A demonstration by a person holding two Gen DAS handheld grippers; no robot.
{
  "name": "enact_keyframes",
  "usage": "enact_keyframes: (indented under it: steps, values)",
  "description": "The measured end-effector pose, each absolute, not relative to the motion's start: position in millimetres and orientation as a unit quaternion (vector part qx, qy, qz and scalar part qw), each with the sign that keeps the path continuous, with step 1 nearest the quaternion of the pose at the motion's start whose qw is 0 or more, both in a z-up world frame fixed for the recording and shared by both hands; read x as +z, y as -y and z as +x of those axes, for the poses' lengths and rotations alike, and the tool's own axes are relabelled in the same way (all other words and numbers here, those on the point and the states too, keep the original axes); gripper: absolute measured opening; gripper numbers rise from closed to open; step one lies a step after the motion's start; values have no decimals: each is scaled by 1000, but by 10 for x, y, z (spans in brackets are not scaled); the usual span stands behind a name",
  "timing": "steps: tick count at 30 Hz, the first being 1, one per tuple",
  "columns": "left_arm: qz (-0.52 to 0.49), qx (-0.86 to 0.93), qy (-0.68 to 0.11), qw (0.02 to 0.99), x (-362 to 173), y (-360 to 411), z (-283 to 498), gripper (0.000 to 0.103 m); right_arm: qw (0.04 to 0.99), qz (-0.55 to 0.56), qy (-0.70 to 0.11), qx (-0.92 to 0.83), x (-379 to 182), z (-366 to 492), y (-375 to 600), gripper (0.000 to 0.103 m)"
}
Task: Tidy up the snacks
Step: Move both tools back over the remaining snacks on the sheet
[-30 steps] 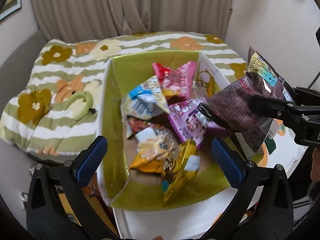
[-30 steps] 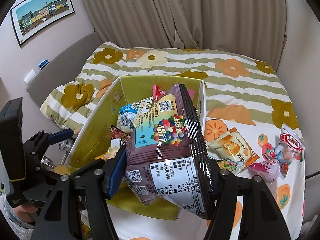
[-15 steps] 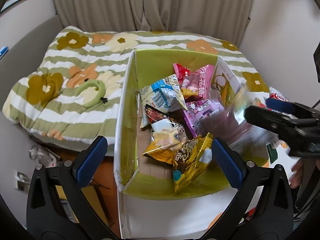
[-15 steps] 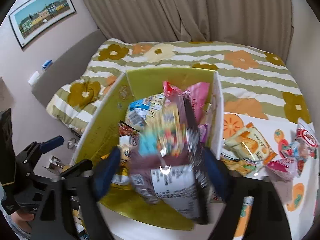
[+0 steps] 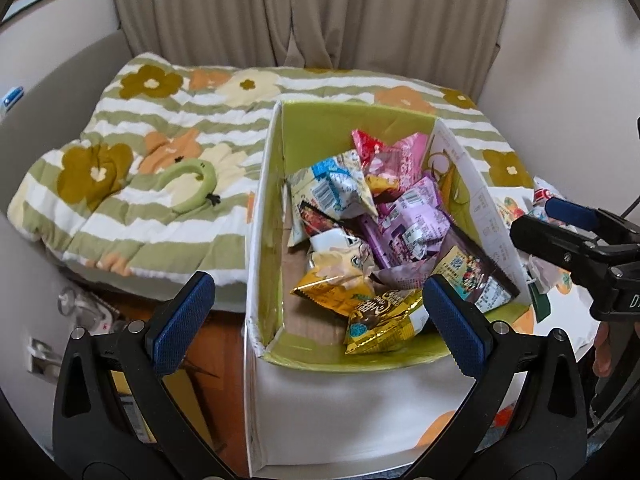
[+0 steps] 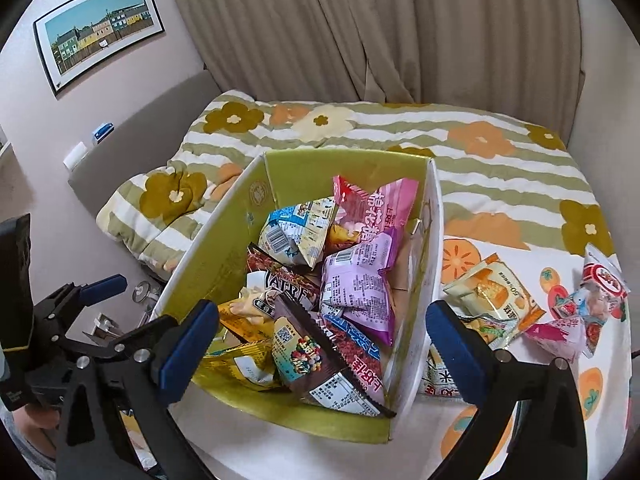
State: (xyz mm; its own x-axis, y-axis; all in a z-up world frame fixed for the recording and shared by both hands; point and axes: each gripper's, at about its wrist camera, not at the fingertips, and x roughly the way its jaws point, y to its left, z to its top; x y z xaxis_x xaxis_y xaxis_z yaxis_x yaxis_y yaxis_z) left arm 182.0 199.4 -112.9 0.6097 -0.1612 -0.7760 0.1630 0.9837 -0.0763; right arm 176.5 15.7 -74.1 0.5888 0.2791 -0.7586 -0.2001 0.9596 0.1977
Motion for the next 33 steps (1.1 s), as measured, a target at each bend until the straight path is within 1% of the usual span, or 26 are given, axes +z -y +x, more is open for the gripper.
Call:
enact_keyframes:
  steps: [11, 18, 25, 28, 33]
  values:
    - [10, -146, -401, 904, -872, -1763, 1698, 103, 910, 50, -399, 98, -457, 1420, -21, 103]
    - [17, -181, -388, 903, -773, -1334, 1631, 103, 920, 62, -384, 43, -247, 1215, 470, 103]
    - [12, -185, -379, 907, -704, -696, 1632, 103, 925, 67, -375, 4, -197, 1128, 1250, 103]
    - [0, -188, -390, 901, -712, -356, 1688, 103, 918, 77, -389, 5, -258, 1104, 1604, 103]
    - [8, -187, -399, 898, -746, 259, 1770, 103, 908, 71, -412, 12, -460, 1076, 2147, 103]
